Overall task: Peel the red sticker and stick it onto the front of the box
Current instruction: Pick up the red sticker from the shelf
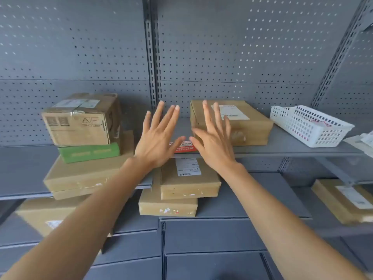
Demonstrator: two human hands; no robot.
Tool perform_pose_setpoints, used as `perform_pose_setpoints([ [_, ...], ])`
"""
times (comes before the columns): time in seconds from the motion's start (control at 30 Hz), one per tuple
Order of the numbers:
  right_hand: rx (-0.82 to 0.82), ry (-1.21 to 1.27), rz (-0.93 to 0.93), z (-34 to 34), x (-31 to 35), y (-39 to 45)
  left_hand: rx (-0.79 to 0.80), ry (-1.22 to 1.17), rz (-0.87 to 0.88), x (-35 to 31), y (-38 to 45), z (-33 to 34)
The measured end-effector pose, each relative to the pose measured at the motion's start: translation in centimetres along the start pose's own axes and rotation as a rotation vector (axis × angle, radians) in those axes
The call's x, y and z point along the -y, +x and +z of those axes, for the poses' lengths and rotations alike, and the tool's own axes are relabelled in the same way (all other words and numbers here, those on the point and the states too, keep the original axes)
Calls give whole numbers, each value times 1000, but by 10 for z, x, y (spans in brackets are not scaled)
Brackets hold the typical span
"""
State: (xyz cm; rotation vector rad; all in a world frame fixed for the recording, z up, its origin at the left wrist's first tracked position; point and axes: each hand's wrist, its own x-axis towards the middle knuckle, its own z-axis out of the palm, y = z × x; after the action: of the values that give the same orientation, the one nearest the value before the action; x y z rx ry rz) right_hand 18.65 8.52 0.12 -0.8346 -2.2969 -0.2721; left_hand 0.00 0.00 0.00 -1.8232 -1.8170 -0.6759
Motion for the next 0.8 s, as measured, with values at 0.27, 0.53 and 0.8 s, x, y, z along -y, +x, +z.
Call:
perform_pose_setpoints([
  [0.27,104,-79,7,23,8,-35,207,47,41,2,-31,26],
  [0.53,60,-18,80,25,3,-50,46,-24,84,8,-39,35],
  [0.8,-50,367,382,27,13,-52,-144,-123,80,11,-40,26],
])
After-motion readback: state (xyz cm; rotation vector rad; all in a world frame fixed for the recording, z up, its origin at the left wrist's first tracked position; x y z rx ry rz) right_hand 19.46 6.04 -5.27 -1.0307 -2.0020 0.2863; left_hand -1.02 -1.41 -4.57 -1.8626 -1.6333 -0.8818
